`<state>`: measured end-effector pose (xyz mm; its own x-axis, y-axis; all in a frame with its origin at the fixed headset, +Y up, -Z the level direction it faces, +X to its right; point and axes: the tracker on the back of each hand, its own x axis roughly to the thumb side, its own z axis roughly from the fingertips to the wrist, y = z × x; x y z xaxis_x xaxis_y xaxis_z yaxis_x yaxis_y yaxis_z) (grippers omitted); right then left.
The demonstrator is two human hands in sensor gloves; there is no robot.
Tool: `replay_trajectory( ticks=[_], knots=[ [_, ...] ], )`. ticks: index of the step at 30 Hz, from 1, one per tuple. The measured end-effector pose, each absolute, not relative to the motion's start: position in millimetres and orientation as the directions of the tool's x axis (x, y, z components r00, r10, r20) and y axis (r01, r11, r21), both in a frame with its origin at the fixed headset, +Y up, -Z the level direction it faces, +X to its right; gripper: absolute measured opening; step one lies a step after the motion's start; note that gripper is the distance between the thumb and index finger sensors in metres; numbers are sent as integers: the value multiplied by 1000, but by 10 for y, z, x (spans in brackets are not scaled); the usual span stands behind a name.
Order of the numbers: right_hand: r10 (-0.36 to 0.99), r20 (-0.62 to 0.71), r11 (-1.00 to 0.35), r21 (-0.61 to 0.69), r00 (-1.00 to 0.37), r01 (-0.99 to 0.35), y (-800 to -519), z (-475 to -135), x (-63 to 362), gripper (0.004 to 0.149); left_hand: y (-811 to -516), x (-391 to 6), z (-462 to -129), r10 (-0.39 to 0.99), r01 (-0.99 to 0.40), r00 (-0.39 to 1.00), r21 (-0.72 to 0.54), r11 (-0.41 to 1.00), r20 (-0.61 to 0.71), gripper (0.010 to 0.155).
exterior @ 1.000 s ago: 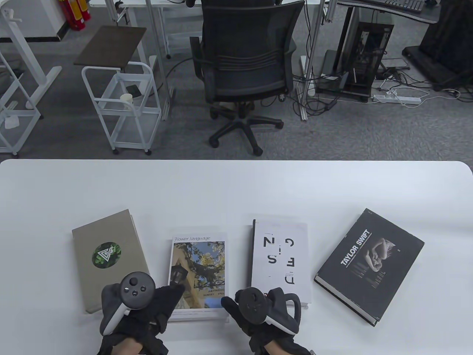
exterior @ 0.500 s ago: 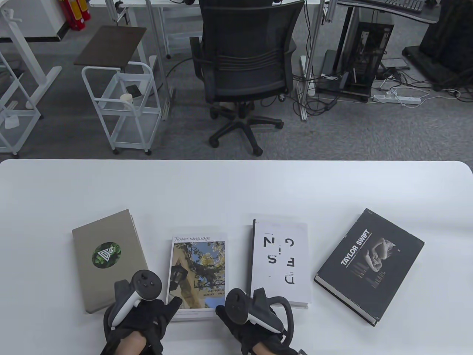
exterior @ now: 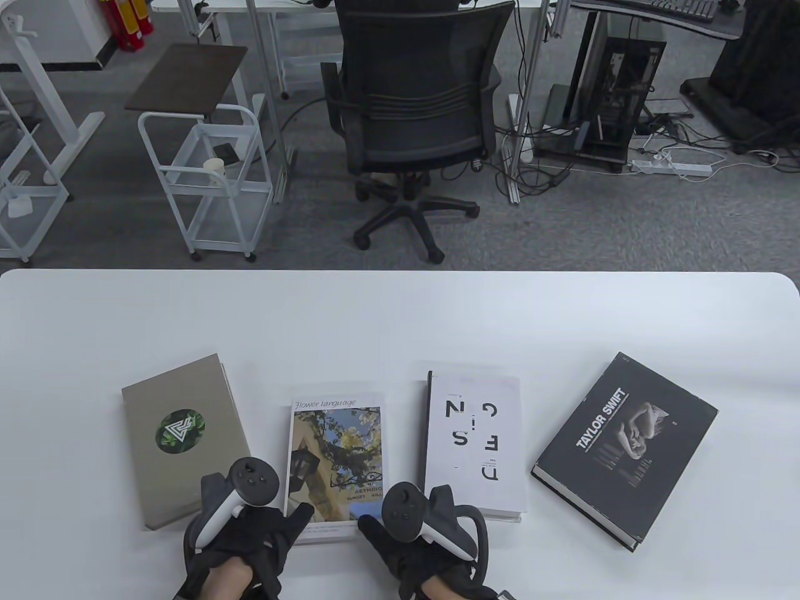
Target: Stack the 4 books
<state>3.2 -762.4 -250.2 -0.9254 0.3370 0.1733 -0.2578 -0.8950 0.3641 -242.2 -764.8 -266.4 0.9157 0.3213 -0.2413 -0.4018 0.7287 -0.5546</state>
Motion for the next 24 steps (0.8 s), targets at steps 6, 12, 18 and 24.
replay_trajectory(
  ticks=[6,12,18,24],
  knots=[
    [286,229,-927,311,-930,-209,-7566,-2459,-11,73,-7641,-2389,-2647,307,-379,925,-553,742,-223,82],
    [275,278,-955,188,-920,-228,-7435,-2380,-35,72,-7629,-2393,-2643,304,-377,926,-566,733,-223,83],
    [343,260,-938,138,-903,-317,-7406,-2366,4,60,-7626,-2388,-2638,303,-365,931,-574,733,-206,84],
    [473,208,-877,206,-856,-435,-7423,-2392,62,64,-7632,-2398,-2641,318,-376,926,-576,726,-204,85]
  ],
)
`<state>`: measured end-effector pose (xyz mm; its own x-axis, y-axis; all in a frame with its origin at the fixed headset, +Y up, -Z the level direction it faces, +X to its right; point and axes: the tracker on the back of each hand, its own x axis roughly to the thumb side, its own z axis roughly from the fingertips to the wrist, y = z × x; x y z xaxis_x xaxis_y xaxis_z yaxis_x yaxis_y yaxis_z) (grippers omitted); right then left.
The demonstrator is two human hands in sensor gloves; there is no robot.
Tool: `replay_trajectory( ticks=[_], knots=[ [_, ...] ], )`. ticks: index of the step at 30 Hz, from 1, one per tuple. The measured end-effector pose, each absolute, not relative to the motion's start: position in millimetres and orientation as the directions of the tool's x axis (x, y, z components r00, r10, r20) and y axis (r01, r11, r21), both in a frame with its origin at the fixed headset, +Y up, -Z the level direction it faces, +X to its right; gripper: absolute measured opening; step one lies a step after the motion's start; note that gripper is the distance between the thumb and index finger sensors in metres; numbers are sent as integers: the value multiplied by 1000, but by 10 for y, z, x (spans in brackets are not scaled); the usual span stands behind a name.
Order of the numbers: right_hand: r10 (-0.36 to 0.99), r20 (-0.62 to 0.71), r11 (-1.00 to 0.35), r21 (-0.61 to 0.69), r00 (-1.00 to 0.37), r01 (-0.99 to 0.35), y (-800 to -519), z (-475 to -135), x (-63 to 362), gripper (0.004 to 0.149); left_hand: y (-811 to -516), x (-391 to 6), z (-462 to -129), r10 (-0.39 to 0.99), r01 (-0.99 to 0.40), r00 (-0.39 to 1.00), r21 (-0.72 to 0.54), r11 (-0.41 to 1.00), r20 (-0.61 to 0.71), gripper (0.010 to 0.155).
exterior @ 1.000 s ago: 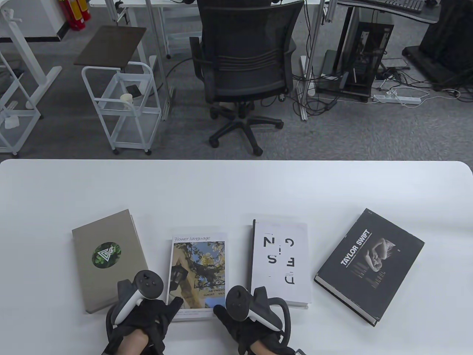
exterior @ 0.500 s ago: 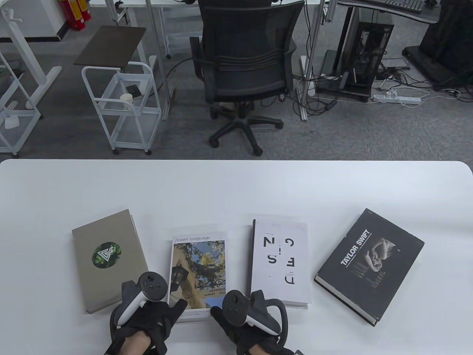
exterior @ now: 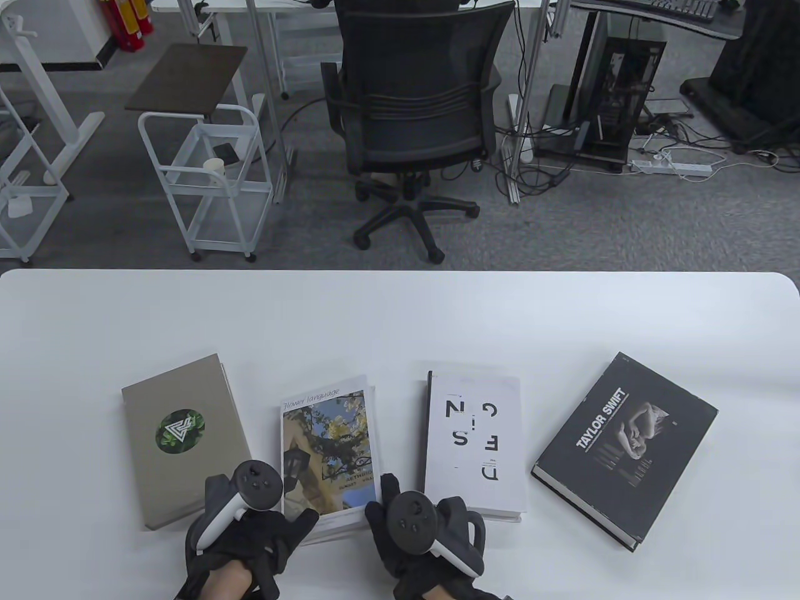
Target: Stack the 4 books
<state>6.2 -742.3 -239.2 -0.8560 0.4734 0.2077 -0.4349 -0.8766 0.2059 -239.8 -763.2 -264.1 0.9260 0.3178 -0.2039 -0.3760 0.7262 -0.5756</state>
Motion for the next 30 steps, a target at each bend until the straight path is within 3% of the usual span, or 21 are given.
replay_trajectory(
  ticks=[4,9,13,22,30],
  knots=[
    [541,215,-832,273,-813,-482,-7428,-2425,88,68,-7632,-2413,-2634,334,-392,919,-575,718,-209,85],
    [569,221,-816,269,-792,-512,-7437,-2426,117,70,-7633,-2413,-2635,335,-392,919,-579,715,-209,85],
    [671,146,-734,268,-727,-624,-7458,-2441,172,62,-7634,-2405,-2633,344,-396,917,-580,712,-204,85],
    [827,-13,-533,299,-562,-791,-7520,-2529,352,59,-7586,-2349,-2657,389,-406,908,-553,728,-155,81],
    [911,-62,-397,129,-407,-909,-7272,-2607,813,57,-7318,-2422,-2622,596,-566,803,-308,765,7,79]
  ],
)
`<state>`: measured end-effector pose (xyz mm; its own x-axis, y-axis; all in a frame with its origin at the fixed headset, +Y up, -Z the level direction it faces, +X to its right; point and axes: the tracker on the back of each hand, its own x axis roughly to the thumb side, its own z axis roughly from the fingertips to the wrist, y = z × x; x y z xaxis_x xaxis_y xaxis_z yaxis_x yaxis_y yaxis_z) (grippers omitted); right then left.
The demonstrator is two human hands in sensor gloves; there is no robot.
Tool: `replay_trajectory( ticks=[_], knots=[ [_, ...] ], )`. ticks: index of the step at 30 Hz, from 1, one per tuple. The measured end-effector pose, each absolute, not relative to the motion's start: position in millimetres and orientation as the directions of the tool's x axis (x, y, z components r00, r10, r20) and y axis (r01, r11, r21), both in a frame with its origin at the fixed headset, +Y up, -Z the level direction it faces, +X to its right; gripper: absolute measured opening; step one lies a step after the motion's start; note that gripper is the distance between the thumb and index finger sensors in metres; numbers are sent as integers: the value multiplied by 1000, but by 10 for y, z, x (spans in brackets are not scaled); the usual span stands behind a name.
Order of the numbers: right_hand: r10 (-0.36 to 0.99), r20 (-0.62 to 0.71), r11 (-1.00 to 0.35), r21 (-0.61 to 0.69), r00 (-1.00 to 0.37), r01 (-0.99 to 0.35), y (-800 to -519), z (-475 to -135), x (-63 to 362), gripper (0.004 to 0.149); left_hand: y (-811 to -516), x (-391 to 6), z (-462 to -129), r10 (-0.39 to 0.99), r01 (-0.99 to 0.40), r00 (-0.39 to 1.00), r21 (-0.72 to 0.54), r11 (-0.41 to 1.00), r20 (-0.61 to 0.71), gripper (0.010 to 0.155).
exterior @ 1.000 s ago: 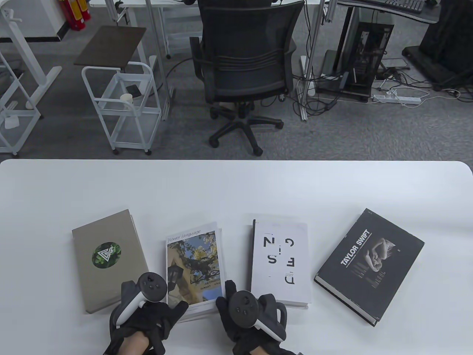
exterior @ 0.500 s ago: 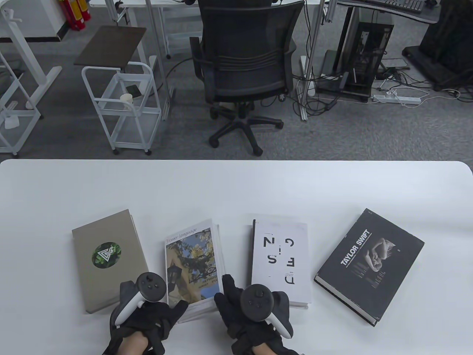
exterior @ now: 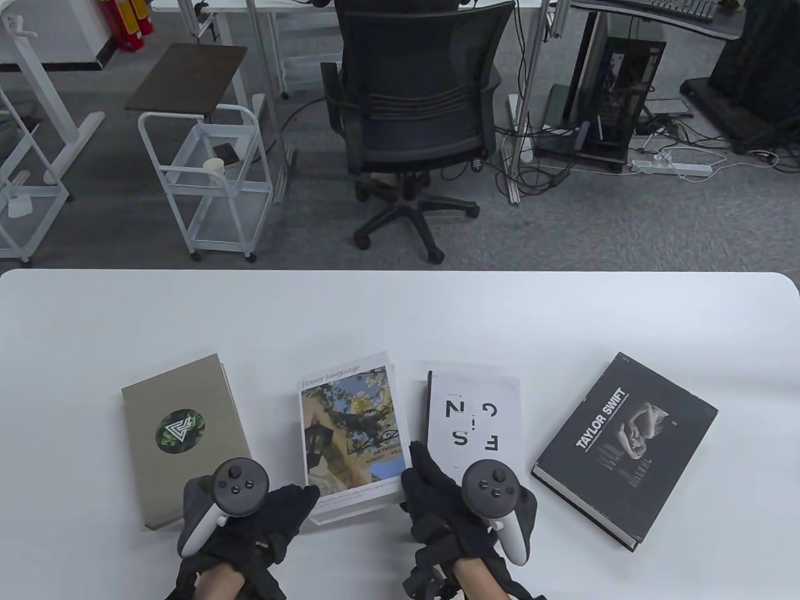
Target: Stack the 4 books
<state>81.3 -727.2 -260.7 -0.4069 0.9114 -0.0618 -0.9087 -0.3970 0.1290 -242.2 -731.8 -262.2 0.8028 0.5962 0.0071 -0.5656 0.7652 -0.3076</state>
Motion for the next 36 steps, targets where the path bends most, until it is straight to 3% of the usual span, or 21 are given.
replay_trajectory(
  ticks=[9,17,25,36],
  knots=[
    [928,-120,-371,-228,-352,-900,-6765,-2503,1929,57,-7418,-2349,-2636,570,-522,822,-405,750,-3,78],
    [941,-260,-321,-490,-216,-810,-6822,-2183,2774,58,-7481,-2304,-2634,563,-505,826,-449,738,-3,78],
    [894,-392,-414,-537,-218,-735,-6996,-2003,3020,57,-7512,-2264,-2629,563,-493,826,-476,728,6,78],
    [823,-519,-510,-496,-231,-703,-7119,-1928,3152,58,-7532,-2285,-2623,566,-500,824,-487,716,-12,78]
  ],
)
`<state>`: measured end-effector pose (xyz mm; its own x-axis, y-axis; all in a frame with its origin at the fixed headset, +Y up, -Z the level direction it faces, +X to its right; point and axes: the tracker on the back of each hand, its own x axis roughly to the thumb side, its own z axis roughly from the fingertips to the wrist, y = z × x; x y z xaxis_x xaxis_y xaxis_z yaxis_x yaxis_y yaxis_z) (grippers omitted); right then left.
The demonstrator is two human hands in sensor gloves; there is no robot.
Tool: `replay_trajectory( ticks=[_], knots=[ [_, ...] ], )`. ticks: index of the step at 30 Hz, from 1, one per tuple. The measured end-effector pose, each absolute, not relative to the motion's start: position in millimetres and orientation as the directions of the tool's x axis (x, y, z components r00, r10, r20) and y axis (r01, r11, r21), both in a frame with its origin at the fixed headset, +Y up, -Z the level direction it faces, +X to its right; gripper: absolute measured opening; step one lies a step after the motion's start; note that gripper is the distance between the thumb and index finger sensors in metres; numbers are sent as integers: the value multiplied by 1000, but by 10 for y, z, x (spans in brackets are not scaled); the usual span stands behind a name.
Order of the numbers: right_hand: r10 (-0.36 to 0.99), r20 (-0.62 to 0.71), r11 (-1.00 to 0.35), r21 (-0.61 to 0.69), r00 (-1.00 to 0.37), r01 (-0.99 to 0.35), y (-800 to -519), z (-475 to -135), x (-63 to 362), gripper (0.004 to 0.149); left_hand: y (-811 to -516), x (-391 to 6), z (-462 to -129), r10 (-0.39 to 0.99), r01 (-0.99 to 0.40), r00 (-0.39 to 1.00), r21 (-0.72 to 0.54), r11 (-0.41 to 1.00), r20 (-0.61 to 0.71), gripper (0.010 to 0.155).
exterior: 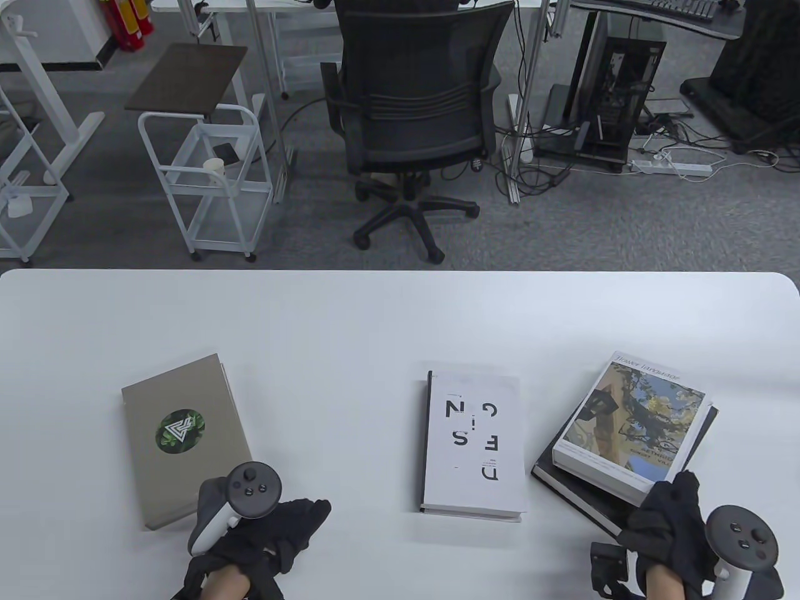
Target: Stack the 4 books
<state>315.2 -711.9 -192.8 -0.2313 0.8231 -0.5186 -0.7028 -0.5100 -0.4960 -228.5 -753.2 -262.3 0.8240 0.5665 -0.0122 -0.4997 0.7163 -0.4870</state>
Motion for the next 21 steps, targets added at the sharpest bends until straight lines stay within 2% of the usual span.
replay_trajectory(
  ticks=[3,21],
  knots=[
    [775,-565,-580,-458,-283,-674,-7107,-1921,3161,58,-7533,-2281,-2622,565,-497,825,-491,716,-12,78],
    [734,-631,-601,-431,-250,-673,-7224,-1890,3242,59,-7544,-2291,-2609,565,-498,825,-518,695,-35,78]
  ],
)
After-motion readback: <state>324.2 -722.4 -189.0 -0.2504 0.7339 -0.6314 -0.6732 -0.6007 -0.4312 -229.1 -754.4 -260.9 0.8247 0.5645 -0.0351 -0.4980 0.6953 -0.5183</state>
